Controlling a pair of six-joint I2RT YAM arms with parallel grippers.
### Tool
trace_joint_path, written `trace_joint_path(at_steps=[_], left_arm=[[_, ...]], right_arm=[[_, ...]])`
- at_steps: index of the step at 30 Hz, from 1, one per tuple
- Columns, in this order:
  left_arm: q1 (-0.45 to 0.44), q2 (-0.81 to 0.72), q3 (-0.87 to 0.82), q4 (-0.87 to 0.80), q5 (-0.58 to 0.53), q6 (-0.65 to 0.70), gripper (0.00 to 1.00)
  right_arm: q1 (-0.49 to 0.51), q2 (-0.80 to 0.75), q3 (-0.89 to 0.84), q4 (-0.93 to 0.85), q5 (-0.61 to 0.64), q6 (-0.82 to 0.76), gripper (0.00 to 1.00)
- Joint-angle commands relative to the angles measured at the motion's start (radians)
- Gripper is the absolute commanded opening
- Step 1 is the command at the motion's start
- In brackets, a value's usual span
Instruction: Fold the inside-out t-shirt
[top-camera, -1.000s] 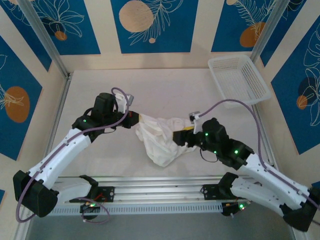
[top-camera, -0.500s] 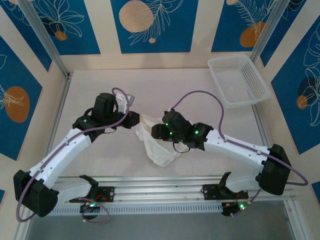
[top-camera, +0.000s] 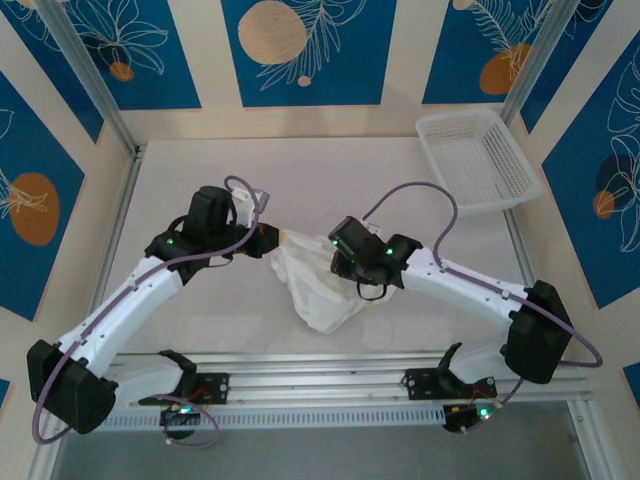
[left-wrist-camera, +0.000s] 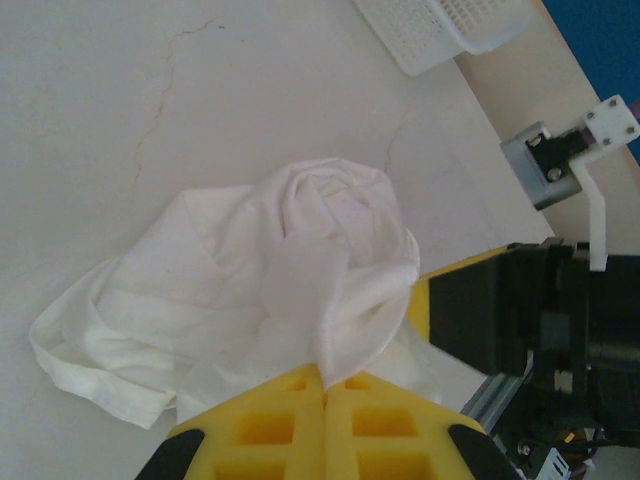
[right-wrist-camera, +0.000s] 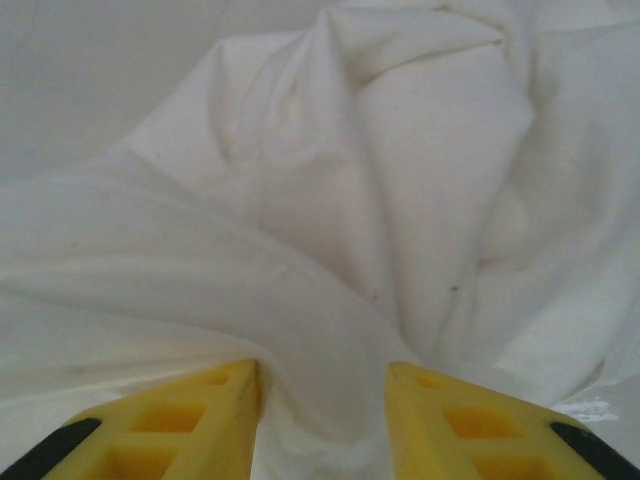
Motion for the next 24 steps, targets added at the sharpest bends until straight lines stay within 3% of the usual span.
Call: trace_joint_path(at_steps=[1,6,8,10,13,18,21,24], left_arm=[[0.006,-0.024,0.001,-0.016,-0.021,0.028,0.0],[0.006,-0.016,0.007,-0.006,-0.018,0.027,0.0],[0.007,-0.011,0.014,-0.004,-0.012,0.026,0.0],[0.006,-0.004,0.021,-0.008,-0.003,0.025,0.0],[0.006,0.004,0.023,-0.008,0.005,0.025,0.0],[0.005,0.006,0.012,0.002,0.001,0.008,0.0],[0.006,0.0,0.006,0.009,-0.001,-0.003,0.0],[0.006,0.0,0.007,0.008,0.004,-0.003,0.0]], right_arm=[[-0.051,-0.108,-0.088,-0.047,-0.096,0.013,0.39],[-0.198,-0.27,-0.316,-0.038,-0.212,-0.013,0.38],[-0.239,-0.328,-0.364,-0.047,-0.243,-0.046,0.32],[-0.223,-0.4,-0.358,-0.013,-0.305,-0.083,0.33],[-0.133,-0.445,-0.304,0.056,-0.324,-0.015,0.39],[0.029,-0.286,-0.144,0.076,-0.239,0.249,0.56],[0.032,-0.151,-0.054,0.07,-0.296,0.392,0.56],[0.018,-0.07,-0.011,0.052,-0.271,0.464,0.55]])
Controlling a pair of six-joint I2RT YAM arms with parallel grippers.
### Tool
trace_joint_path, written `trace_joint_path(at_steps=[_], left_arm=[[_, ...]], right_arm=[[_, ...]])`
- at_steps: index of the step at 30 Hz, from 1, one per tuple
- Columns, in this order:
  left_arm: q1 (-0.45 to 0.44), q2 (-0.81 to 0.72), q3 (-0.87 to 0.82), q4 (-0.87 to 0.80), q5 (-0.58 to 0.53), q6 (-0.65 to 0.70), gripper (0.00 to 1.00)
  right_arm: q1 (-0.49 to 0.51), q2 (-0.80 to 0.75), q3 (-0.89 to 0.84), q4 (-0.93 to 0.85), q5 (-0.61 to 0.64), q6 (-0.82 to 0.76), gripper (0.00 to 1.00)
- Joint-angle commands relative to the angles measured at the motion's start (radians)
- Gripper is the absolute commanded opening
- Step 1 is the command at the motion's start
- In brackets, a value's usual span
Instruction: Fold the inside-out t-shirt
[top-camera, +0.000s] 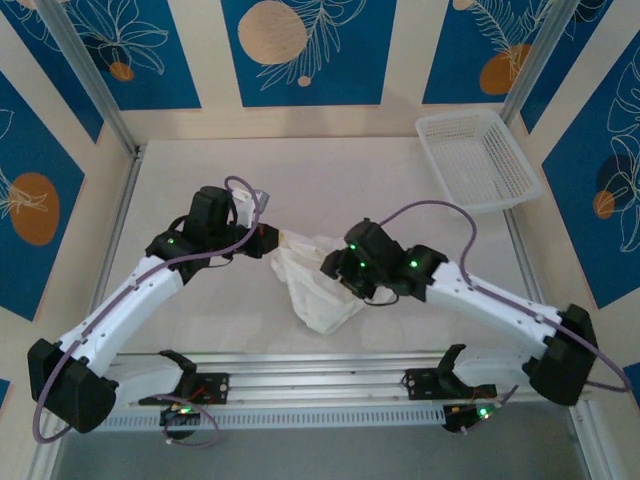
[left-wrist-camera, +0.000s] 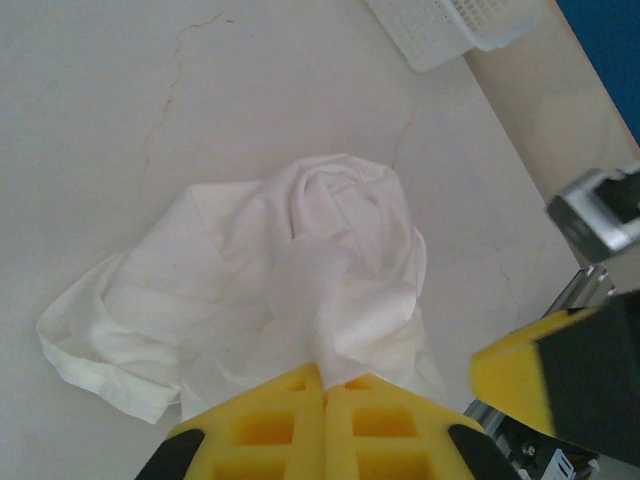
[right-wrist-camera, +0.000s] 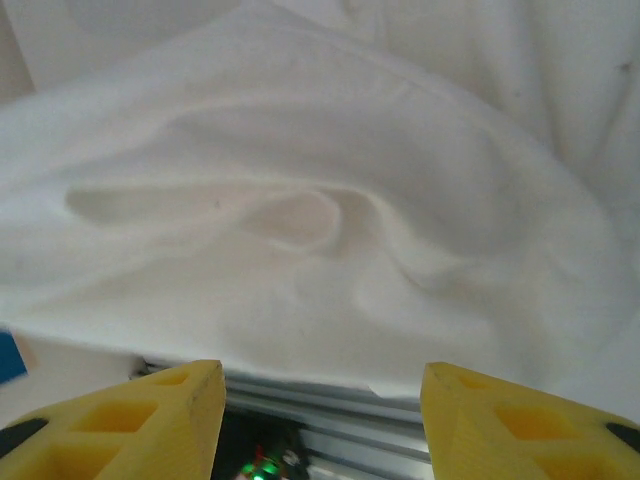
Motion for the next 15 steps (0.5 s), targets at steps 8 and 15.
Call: trace_joint_path(at_steps=[8,15], left_arm=[[0.006,-0.014,0.004,0.01,0.013,0.004,0.0],[0.006,-0.01,-0.004,0.019,0.017,0.004,0.0]], right_arm=[[-0.076,0.102,0.008,0.078,-0.025,0.171,0.57],[-0.075,0.157,0.033,0.118,-0.083,0.18,0.53]])
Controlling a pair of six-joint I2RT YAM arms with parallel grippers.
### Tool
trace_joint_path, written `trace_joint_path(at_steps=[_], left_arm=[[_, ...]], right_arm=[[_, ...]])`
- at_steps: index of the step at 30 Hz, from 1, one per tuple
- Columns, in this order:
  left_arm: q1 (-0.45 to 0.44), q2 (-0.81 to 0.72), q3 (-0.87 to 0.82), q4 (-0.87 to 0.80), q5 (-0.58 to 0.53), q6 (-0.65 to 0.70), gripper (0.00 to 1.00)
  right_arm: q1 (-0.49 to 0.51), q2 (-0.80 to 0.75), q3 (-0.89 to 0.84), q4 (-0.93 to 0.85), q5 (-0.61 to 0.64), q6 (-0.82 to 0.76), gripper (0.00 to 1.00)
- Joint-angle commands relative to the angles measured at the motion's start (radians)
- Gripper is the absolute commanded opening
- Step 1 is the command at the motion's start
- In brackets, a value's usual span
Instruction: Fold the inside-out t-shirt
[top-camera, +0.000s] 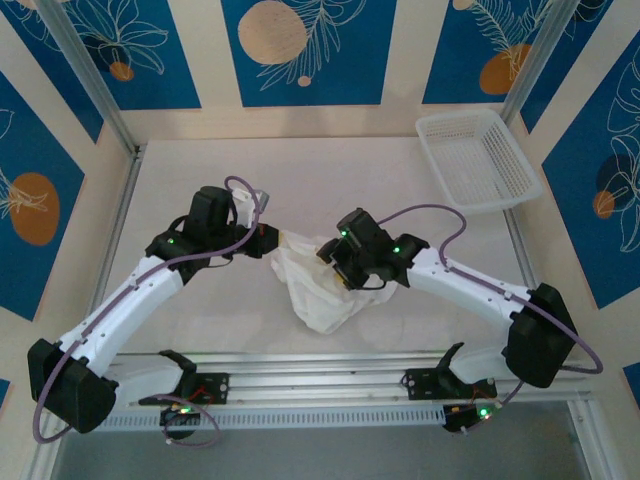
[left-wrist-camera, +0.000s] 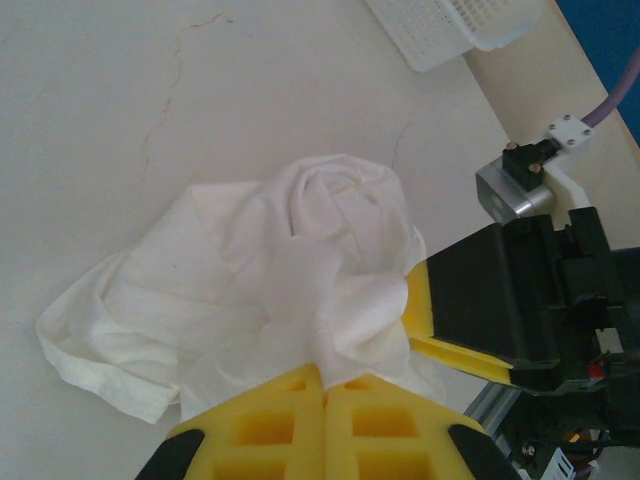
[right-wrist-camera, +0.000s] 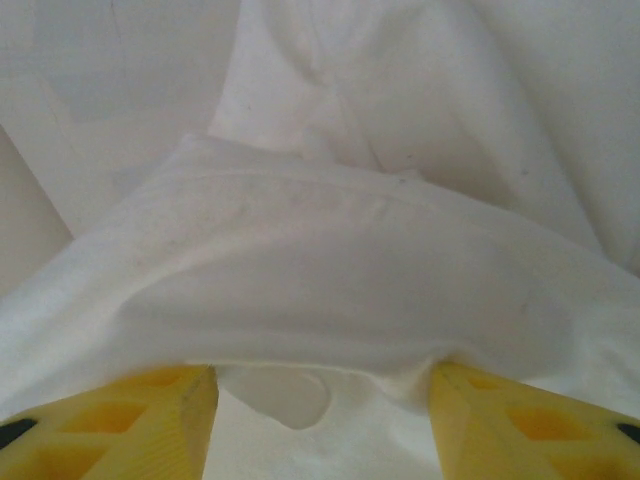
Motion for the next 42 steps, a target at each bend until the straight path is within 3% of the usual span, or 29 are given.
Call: trace_joint_path(at_steps=[1,4,15,17,23,27,32,35,38,42], left_arm=[[0.006,-0.009,-0.004,0.019,0.016,0.003,0.0],[0.005,-0.011,-0.005,0.019,0.014,0.005,0.0],[0.006,-0.021,-0.005,-0.003,-0.033,0.029,0.0],[0.006,-0.02,-0.003,-0.002,-0.033,0.03,0.0],[0.006,-0.019,0.004,-0.004,-0.049,0.034,0.0],[0.009,-0.016,0.009,-0.012,-0.066,0.039,0.0],[0.08,-0.024,0.035,-0.097,-0.135,0.044,0.0],[0.144,-0.021,0.035,-0.097,-0.05,0.049,0.0],[0.149,0.01,0.035,-0.043,0.109,0.059,0.0],[0.148,0.039,0.032,-0.03,0.125,0.046,0.0]], right_arm=[[0.002,0.04,0.025,0.022,-0.052,0.034,0.49],[0.01,0.057,0.038,0.007,-0.05,0.043,0.35],[0.013,-0.034,0.01,-0.063,-0.022,0.057,0.13],[0.012,-0.062,-0.021,-0.038,-0.019,0.053,0.01],[-0.016,-0.136,-0.111,0.023,-0.045,0.055,0.0],[-0.029,-0.159,-0.102,-0.035,-0.043,0.016,0.0],[-0.179,-0.338,-0.165,-0.212,-0.028,-0.141,0.0],[-0.31,-0.531,-0.297,-0.058,-0.182,-0.325,0.0],[-0.304,-0.636,-0.376,0.142,-0.314,-0.413,0.0],[-0.276,-0.617,-0.311,0.046,-0.351,-0.523,0.0]])
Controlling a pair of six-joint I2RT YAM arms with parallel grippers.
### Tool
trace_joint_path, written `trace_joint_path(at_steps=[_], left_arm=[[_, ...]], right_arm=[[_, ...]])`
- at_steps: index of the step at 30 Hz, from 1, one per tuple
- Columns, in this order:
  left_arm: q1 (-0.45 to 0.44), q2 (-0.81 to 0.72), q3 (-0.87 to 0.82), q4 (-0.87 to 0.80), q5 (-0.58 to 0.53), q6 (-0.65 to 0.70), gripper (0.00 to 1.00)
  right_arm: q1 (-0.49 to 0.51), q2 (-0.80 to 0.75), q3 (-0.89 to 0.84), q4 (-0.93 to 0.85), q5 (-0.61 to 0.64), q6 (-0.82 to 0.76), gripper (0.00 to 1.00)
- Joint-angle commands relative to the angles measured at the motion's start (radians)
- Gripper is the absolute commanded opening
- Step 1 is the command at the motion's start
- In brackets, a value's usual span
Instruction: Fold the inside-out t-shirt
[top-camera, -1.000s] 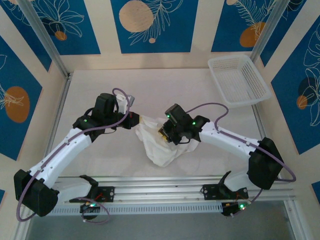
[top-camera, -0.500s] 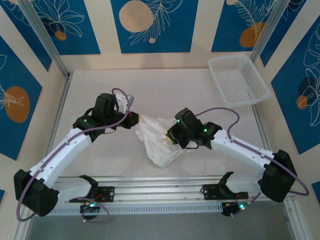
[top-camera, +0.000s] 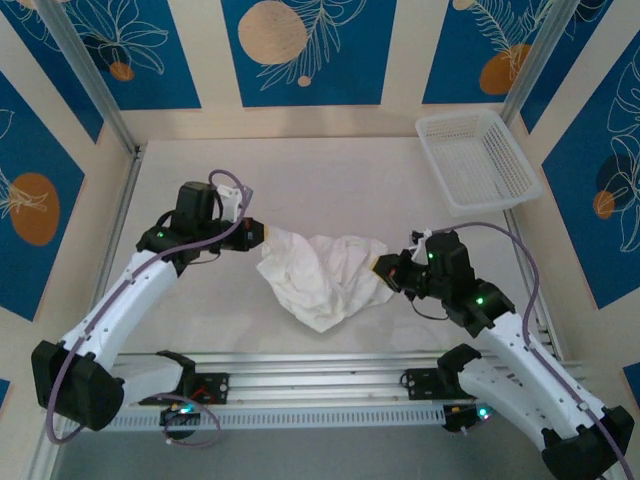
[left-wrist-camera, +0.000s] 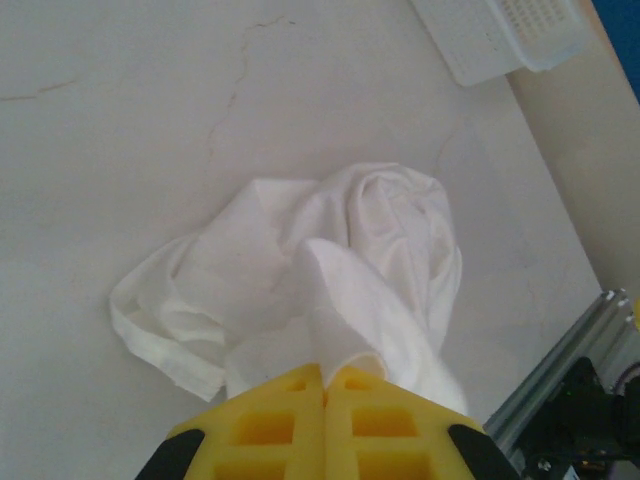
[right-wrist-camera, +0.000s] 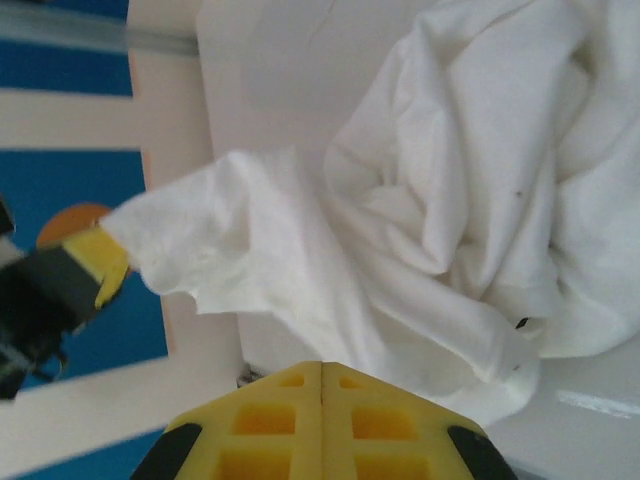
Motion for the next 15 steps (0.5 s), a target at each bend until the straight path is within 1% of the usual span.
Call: trace_joint_path(at_steps=[1,3,5,6,8,10,13,15], left_arm=[[0.008,0.013,0.026,0.014,0.044,0.019,0.0],[0.007,0.008,0.028,0.001,0.028,0.031,0.0],[0.007,0.005,0.028,-0.008,0.006,0.032,0.0],[0.007,0.005,0.029,-0.019,-0.028,0.026,0.0],[0.006,0.004,0.029,-0.055,-0.131,0.012,0.0],[0.01,-0.007,0.024,-0.09,-0.262,0.023,0.0],[0.042,-0.038,-0.019,-0.076,-0.47,0.054,0.0],[0.107,-0.032,-0.051,-0.058,-0.577,0.057,0.01]], right_arm=[[0.032,0.025,0.043,-0.028,-0.084,-0.168,0.0],[0.077,0.039,0.053,-0.024,-0.054,-0.191,0.0],[0.141,0.07,0.066,-0.009,0.009,-0.206,0.06],[0.18,0.1,0.083,-0.005,0.043,-0.225,0.1],[0.239,0.174,0.136,-0.041,0.133,-0.261,0.18],[0.279,0.256,0.201,-0.083,0.209,-0.304,0.21],[0.294,0.359,0.277,-0.132,0.237,-0.335,0.22],[0.296,0.408,0.31,-0.153,0.243,-0.338,0.23]])
